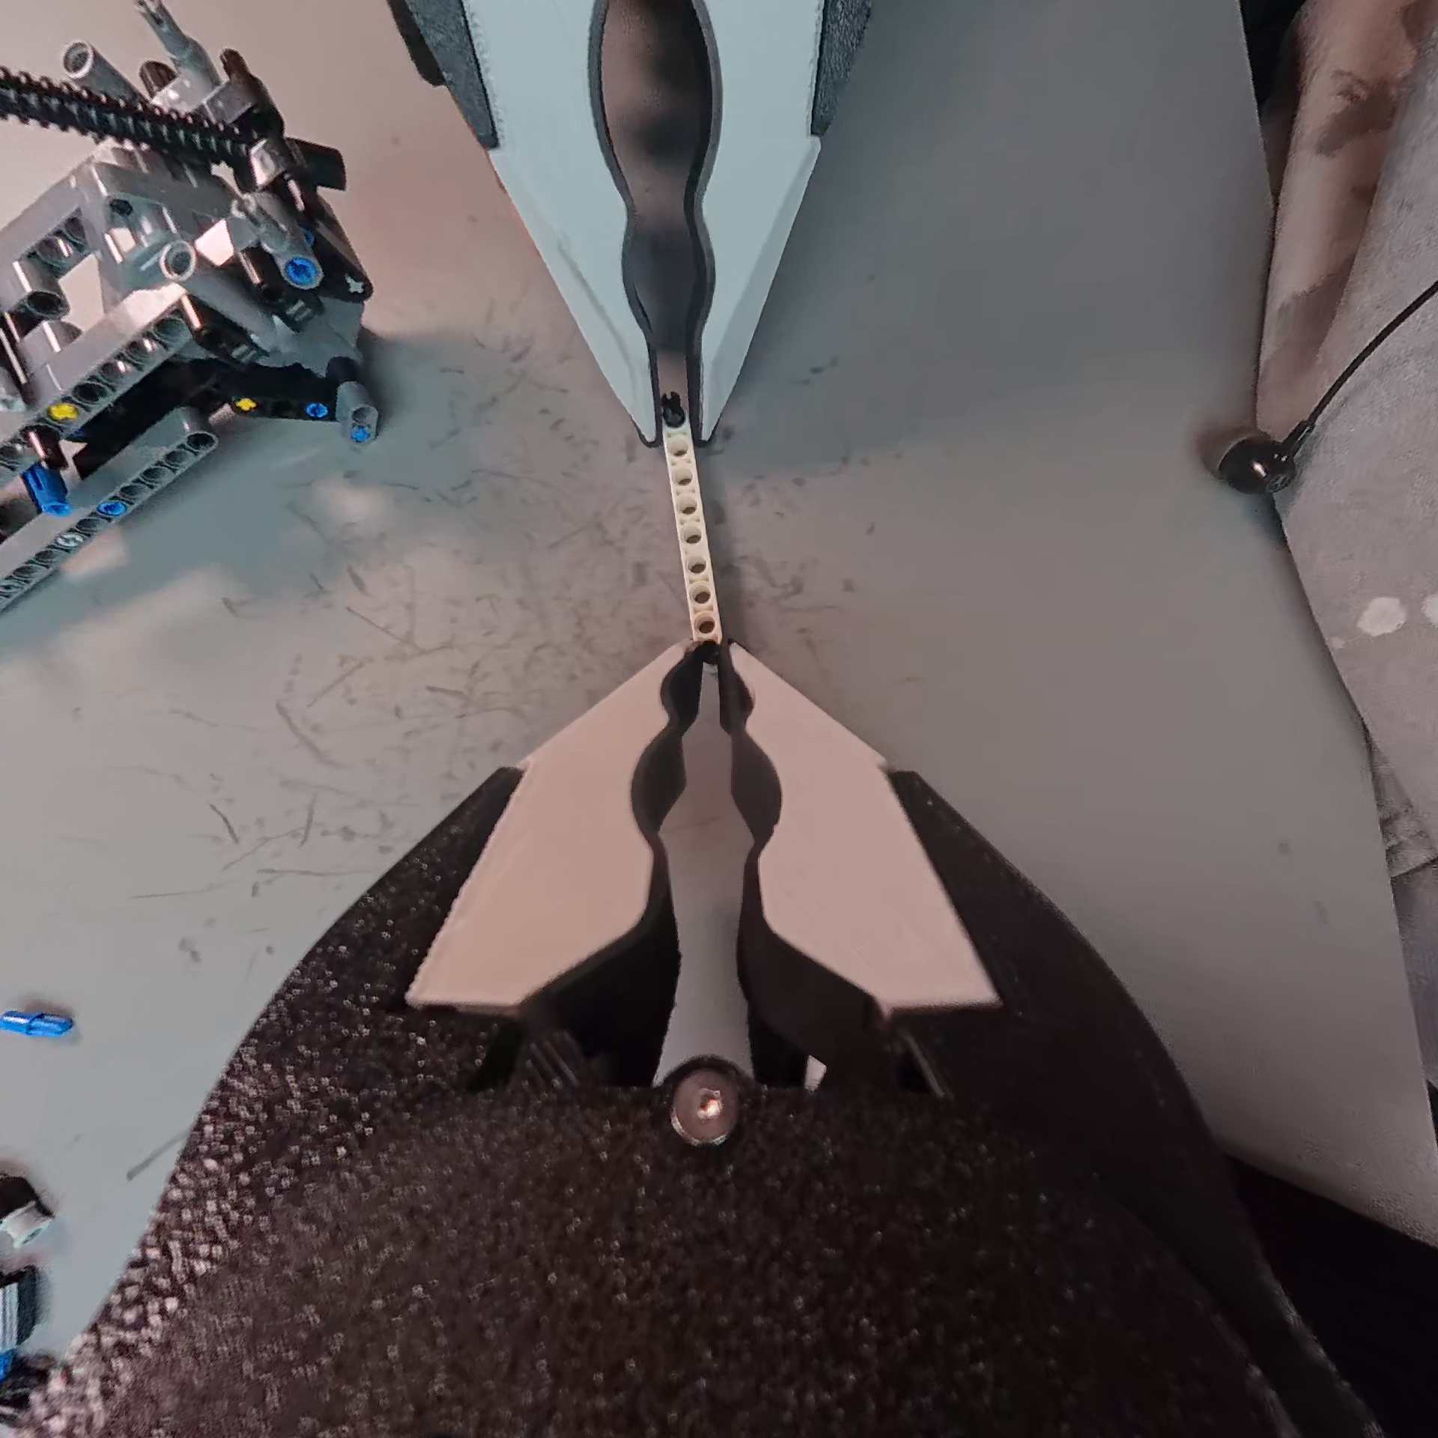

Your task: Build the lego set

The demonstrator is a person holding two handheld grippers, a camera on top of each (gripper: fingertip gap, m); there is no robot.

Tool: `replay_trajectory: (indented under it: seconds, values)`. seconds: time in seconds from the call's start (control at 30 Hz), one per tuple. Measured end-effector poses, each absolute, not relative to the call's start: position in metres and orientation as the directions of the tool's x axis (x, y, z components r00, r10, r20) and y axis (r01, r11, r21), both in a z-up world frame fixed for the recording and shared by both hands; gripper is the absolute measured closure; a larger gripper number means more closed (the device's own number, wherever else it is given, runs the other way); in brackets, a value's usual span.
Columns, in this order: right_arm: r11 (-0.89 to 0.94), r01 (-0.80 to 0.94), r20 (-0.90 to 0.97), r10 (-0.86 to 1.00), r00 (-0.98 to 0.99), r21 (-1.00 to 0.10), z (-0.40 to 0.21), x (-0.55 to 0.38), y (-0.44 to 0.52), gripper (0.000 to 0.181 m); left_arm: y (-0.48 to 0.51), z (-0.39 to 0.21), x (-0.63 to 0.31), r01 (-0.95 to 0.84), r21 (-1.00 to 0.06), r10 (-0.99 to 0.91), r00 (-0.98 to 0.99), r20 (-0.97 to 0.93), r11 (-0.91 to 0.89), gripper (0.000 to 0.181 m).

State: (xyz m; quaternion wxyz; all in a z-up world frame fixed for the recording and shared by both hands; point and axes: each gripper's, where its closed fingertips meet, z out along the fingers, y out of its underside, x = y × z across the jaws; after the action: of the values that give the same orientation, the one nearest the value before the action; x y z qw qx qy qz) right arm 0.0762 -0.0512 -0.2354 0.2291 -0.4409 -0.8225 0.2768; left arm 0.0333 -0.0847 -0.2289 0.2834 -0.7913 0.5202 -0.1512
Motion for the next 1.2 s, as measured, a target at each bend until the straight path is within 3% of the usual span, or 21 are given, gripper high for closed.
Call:
replay_trajectory:
  seconds: [0.17, 0.43, 0.5, 0.6, 0.77, 1.2]
  values:
    - [0.459, 0.599, 0.132, 0.851, -0.508, -0.656, -0.235, 0.077, -0.052, 0.174, -0.087, -0.232, 0.035, -0.761, -0.598, -0.921, 0.378, -0.091, -0.253, 0.175]
    - [0.460, 0.600, 0.134, 0.851, -0.507, -0.654, -0.235, 0.077, -0.052, 0.174, -0.087, -0.231, 0.036, -0.755, -0.502, -0.886, 0.460, 0.054, -0.422, 0.174]
    - [0.462, 0.599, 0.138, 0.851, -0.506, -0.654, -0.235, 0.077, -0.052, 0.174, -0.088, -0.227, 0.038, -0.717, -0.526, -0.870, 0.481, 0.102, -0.458, 0.155]
    - [0.461, 0.599, 0.136, 0.851, -0.507, -0.654, -0.235, 0.077, -0.052, 0.174, -0.083, -0.215, 0.040, -0.655, -0.593, -0.849, 0.519, 0.098, -0.469, 0.171]
    - [0.460, 0.601, 0.132, 0.851, -0.508, -0.654, -0.236, 0.077, -0.052, 0.174, -0.086, -0.218, 0.040, -0.667, -0.592, -0.848, 0.527, 0.054, -0.452, 0.180]
    - [0.459, 0.605, 0.133, 0.854, -0.504, -0.651, -0.236, 0.077, -0.051, 0.174, -0.085, -0.224, 0.038, -0.683, -0.611, -0.871, 0.490, 0.023, -0.400, 0.179]
